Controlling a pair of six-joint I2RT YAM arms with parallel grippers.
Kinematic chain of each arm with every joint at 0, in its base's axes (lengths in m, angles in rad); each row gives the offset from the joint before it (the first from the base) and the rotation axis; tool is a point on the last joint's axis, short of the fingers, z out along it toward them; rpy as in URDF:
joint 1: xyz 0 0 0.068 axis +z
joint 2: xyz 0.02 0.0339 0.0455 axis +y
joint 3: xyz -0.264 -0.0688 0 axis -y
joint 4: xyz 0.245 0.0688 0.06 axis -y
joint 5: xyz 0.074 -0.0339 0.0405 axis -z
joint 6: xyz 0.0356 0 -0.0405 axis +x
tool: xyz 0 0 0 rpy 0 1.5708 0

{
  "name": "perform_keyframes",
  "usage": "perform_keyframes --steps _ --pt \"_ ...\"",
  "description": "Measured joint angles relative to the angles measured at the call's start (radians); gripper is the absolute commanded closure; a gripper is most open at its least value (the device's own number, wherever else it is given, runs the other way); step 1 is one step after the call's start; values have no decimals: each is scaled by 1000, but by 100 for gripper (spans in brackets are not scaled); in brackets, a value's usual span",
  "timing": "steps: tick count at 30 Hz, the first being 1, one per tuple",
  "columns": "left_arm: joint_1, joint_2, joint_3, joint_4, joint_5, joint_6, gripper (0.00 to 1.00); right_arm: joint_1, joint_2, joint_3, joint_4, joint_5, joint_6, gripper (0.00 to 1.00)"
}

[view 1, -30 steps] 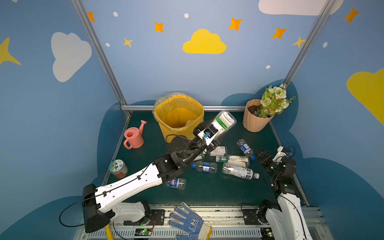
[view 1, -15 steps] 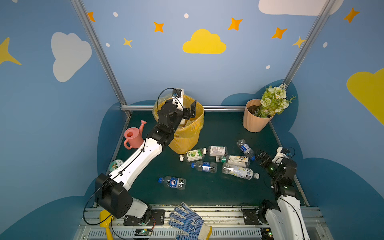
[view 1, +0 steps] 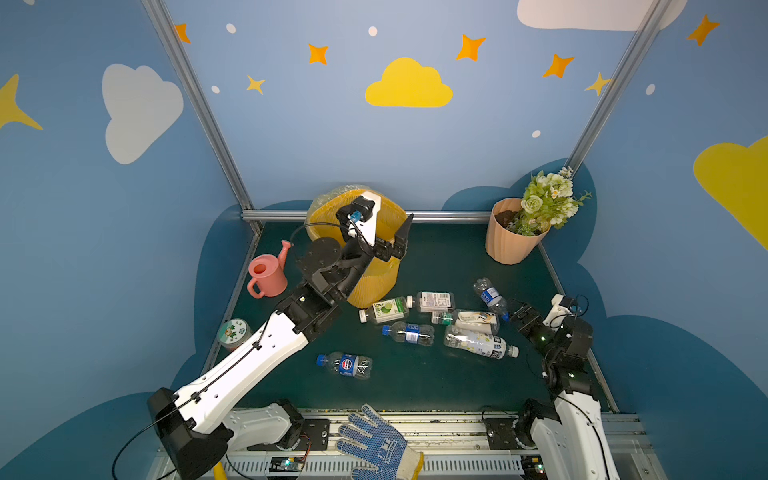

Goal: Throw the plastic bottles in the bin
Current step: 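Lift the lime juice bottle with the left gripper and release it into the yellow bin, then grasp the jasmine-tea bottle with the right gripper while the left gripper stays over the bin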

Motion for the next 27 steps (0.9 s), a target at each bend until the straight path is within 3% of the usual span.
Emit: perform_keyframes --steps 10,18,23,27 --pt "27 -93 -152 -134 -175 -178 0 93 106 27 6 8 -42 3" --pt "72 -163 -233 -204 -200 -288 0 168 194 86 8 39 -65 5" --pt "69 -170 -256 -234 -183 -310 0 297 219 193 -109 106 -190 6" --pt "69 -190 -293 -233 -179 -310 0 397 243 322 -236 152 -348 15"
